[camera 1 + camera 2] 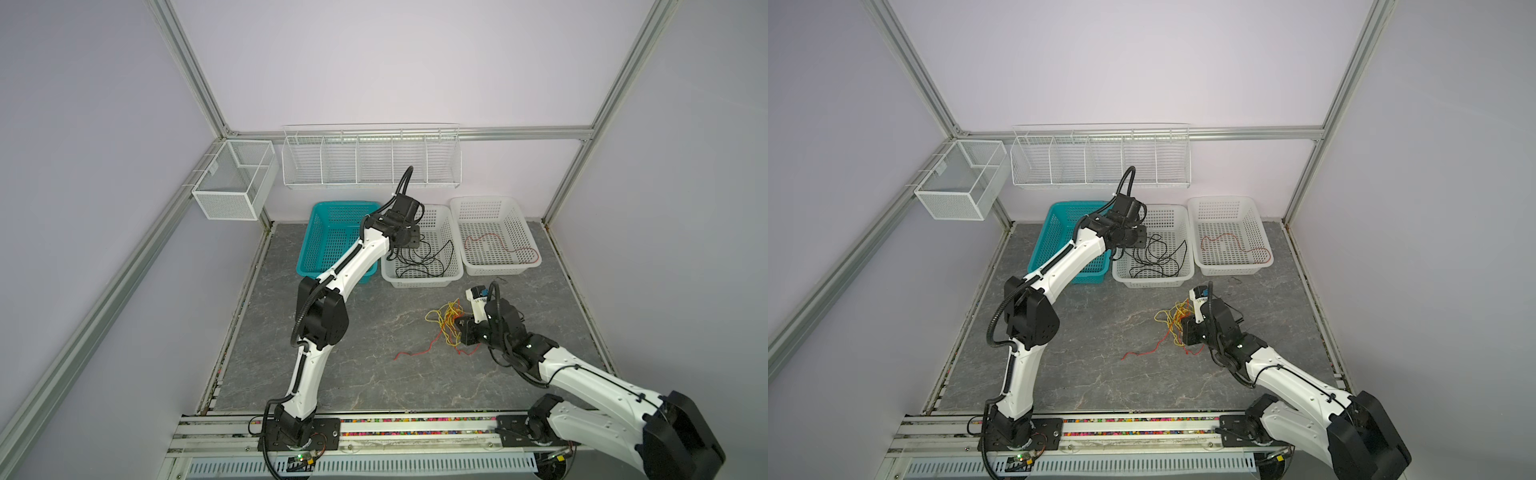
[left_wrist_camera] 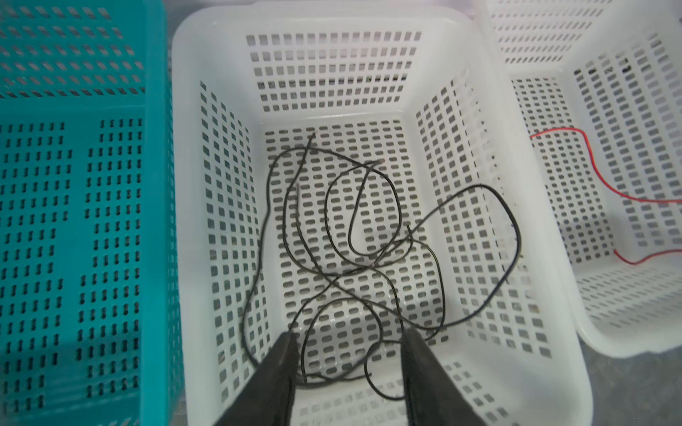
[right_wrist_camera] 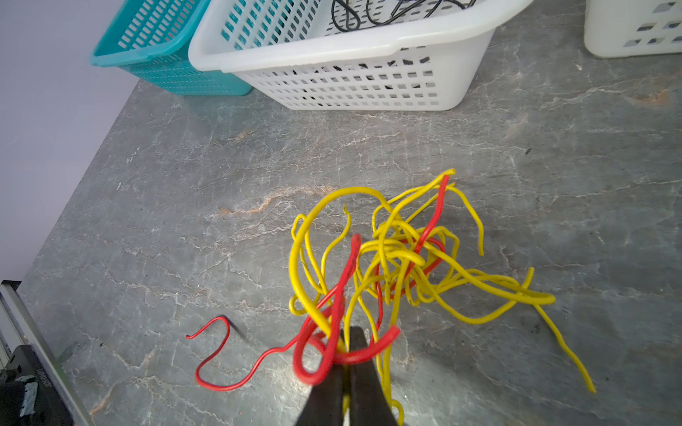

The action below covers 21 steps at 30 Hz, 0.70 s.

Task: Untangle the cables
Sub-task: 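Lower the black wire into the middle white basket and open the left gripper, then bring the left gripper back and grasp the yellow wires beside the right gripper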

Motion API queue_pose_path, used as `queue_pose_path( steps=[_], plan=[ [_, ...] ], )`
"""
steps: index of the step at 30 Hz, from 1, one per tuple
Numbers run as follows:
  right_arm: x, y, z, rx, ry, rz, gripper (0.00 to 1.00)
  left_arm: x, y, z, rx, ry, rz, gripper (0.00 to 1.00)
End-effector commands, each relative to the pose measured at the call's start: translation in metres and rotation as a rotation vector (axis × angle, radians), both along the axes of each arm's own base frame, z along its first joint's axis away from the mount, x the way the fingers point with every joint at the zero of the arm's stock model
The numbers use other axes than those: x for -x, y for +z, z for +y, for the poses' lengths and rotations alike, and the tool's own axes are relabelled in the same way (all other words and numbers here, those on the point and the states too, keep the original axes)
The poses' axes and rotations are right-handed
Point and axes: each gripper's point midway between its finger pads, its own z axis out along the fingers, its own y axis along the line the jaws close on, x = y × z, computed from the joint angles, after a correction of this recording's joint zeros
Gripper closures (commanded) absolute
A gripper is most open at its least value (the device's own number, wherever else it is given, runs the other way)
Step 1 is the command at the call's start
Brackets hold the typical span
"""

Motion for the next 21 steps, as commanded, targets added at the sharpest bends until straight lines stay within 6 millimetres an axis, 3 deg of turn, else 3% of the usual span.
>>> queue_pose_path(
  steps=[1,6,14,21],
  plan=[
    [-0.003,0.01,0.004,-0.024,0.001,-0.042,0.94,0.036,0.029,0.009,0.081,0.003,0.03,0.49],
    [-0.002,0.014,0.008,-0.041,0.029,-0.054,0.94,0.098,0.022,0.011,0.162,-0.022,0.054,0.45],
    [0.009,0.029,0.028,-0.14,0.142,-0.087,0.94,0.193,-0.014,0.012,0.324,-0.033,0.143,0.44],
    [0.02,0.041,0.041,-0.198,0.23,-0.126,0.94,0.252,-0.027,-0.002,0.422,-0.107,0.15,0.43]
  ],
)
